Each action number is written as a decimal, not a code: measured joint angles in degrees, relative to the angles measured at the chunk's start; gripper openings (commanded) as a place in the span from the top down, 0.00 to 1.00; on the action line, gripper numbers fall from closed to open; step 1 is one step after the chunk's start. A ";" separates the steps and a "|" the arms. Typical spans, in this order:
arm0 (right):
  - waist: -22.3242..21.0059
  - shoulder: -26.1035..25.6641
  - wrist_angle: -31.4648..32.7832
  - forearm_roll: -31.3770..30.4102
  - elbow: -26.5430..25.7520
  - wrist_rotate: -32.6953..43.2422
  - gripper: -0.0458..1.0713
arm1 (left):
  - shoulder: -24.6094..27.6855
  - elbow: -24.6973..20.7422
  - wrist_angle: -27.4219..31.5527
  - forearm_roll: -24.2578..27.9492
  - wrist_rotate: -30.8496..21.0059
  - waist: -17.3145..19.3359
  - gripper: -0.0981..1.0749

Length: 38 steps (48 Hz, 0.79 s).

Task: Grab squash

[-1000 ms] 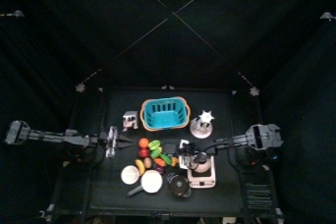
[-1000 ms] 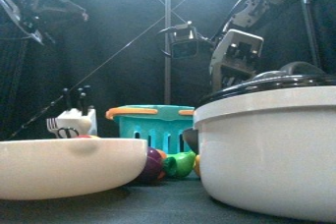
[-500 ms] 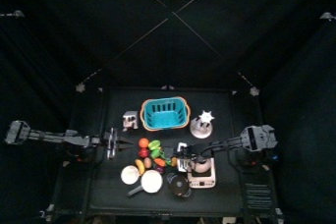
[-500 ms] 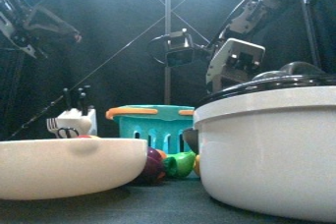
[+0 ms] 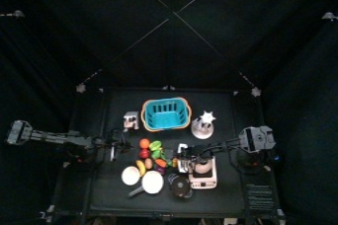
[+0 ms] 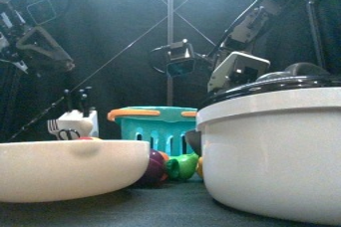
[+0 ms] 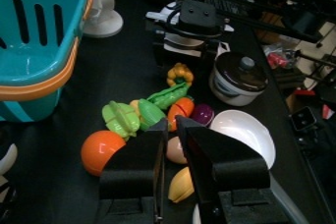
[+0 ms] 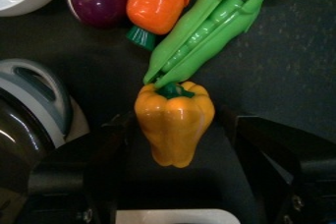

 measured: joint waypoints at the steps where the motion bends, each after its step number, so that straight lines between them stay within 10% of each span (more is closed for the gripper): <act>1: 0.00 0.09 0.00 -0.09 -0.09 0.00 0.17 | 0.00 0.00 0.00 0.00 0.00 0.09 0.41; 17: 0.09 0.18 0.00 -0.26 -0.35 0.00 0.41 | -0.09 0.00 0.00 -0.18 0.00 0.00 0.41; 38: 0.09 -2.90 0.09 -0.09 -0.53 0.00 0.41 | 0.00 0.00 0.00 -0.18 0.00 0.00 0.41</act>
